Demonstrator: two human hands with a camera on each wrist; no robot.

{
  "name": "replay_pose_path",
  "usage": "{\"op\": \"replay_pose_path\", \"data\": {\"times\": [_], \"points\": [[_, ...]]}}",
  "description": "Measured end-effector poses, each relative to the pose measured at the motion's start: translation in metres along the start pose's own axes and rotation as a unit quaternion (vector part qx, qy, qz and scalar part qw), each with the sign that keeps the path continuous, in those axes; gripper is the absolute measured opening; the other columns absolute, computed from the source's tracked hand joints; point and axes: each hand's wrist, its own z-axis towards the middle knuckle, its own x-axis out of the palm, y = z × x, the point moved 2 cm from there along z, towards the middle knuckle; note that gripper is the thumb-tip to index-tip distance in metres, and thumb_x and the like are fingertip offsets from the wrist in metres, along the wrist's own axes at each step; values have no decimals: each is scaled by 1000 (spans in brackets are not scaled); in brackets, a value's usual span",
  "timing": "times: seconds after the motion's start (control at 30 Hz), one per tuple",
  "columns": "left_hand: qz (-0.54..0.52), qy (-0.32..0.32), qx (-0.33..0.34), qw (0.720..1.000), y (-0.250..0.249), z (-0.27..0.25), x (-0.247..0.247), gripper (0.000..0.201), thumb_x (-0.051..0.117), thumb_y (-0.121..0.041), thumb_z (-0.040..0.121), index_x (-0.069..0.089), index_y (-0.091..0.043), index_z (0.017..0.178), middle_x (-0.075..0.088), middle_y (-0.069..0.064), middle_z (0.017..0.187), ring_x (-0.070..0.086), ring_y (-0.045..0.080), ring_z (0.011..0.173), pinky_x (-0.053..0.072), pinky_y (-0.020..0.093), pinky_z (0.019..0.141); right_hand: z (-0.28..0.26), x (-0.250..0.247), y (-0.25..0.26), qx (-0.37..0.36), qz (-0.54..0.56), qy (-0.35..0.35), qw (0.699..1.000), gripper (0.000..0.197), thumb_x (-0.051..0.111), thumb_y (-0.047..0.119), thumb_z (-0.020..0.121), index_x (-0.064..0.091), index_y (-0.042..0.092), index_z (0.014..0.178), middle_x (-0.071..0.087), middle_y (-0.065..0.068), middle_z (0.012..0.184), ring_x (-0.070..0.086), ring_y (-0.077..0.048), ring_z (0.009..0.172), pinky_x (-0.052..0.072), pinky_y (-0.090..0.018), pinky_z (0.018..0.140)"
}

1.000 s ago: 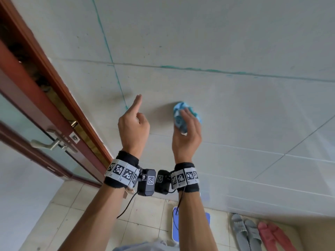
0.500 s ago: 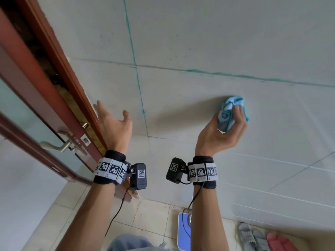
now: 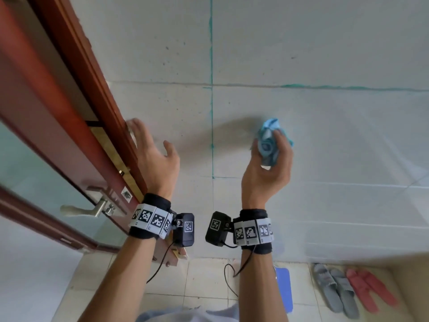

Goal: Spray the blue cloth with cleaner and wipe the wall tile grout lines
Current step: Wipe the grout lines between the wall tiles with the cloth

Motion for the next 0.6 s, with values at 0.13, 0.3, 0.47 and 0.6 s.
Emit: {"op": "replay_pose_path", "data": {"times": [0.13,0.3,0.47,0.6], "points": [[-14,9,21,1000,5,-4,-5,80,52,-4,91,19,-1,163,15,20,171,15,26,160,19,28,128,18,-25,-1,68,-8,-93,993,37,83,7,86,69,5,120,71,-6,119,67,-22,112,58,-48,92],[-18,1,20,1000,0,-4,-3,81,51,1,90,19,-3,164,15,19,171,17,25,159,27,32,127,29,-16,-1,71,4,-86,994,37,81,6,85,69,4,120,71,-8,118,67,-24,111,56,-50,94],[19,-6,8,1000,-1,-4,2,83,52,-6,90,17,-5,164,12,16,172,14,23,160,33,47,123,24,23,-3,-43,-8,-24,999,30,80,-5,85,71,-5,115,72,-18,121,68,-31,120,57,-44,101],[5,-14,-3,1000,-5,-6,7,85,55,0,90,13,-5,165,8,15,173,9,23,161,27,44,127,-8,35,-32,-120,-38,24,992,43,77,-10,86,67,4,125,70,-17,128,66,-33,123,58,-56,96]]}}
